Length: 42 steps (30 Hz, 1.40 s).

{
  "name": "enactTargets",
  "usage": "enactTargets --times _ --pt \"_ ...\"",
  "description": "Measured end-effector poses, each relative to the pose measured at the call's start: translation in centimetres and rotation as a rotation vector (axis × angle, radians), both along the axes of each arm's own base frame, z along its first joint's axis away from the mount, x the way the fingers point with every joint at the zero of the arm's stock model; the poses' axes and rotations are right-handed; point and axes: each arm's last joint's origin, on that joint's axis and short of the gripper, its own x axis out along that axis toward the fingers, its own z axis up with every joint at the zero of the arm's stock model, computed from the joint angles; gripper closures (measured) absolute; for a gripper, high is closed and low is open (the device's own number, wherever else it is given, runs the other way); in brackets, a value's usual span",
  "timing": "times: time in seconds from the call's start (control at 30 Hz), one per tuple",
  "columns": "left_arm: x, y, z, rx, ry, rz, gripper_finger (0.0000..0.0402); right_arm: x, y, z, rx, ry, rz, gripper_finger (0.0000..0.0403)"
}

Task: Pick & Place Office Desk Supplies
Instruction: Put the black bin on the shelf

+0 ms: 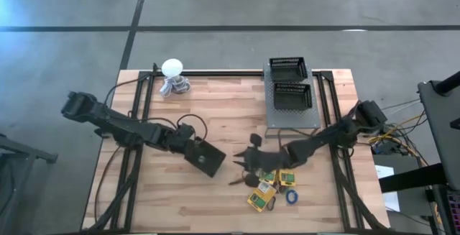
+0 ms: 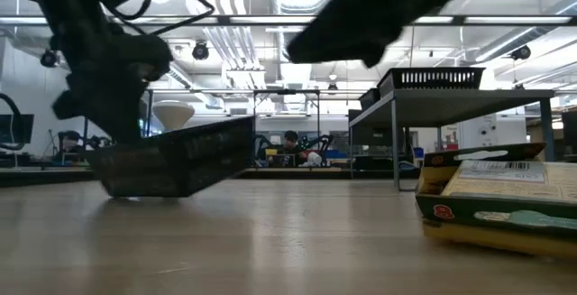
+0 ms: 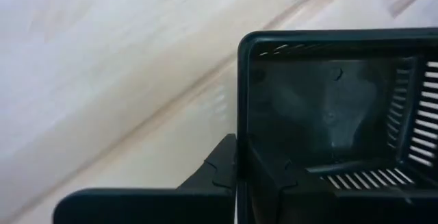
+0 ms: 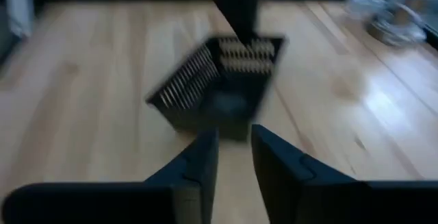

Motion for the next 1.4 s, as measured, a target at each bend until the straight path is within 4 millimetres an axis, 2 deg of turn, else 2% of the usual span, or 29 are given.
enactTargets --times 0.1,0.27,0.47,0.6,0.77,0.87,1.0,1.1,1.27,1.4 --pt "0.7 0.1 0.0 0.021 -0.045 -0.041 0.0379 1.5 -1.7 0.5 0.045 -0.003 0.007 0.0268" --pt "1.3 0.0 0.2 0.051 -0.106 -0.076 0.0379 3.9 -3.9 0.0 0.065 0.054 -0.026 0.0221" --pt "1.4 0.0 0.3 0.060 -0.114 -0.074 0.0378 7.0 -4.7 -1.2 0.019 0.205 -0.062 0.0209" --pt "1.5 0.0 0.3 0.063 -0.127 -0.071 0.0378 8.3 -4.8 -1.3 -0.086 0.319 -0.147 0.0221" --pt "1.5 -0.1 0.4 0.067 -0.133 -0.083 0.0378 9.6 -4.5 -2.3 -0.122 0.409 -0.114 0.0249" --pt "1.6 -0.1 0.4 0.076 -0.132 -0.101 0.0378 9.9 -4.4 -2.7 -0.136 0.436 -0.098 0.0282" --pt "1.8 -0.1 0.5 0.119 -0.138 -0.195 0.0367 9.7 -4.5 -3.1 -0.140 0.458 -0.082 0.0349" --pt "2.0 -0.2 1.0 0.147 -0.167 -0.279 0.0342 9.4 -4.5 -3.2 -0.143 0.467 -0.083 0.0386" --pt "2.3 -0.5 2.9 0.185 -0.216 -0.455 0.0280 8.7 -4.2 -2.7 -0.145 0.466 -0.071 0.0393" --pt "2.5 -0.5 5.2 0.224 -0.303 -0.516 0.0235 7.8 -3.4 -2.5 -0.139 0.476 -0.019 0.0394"
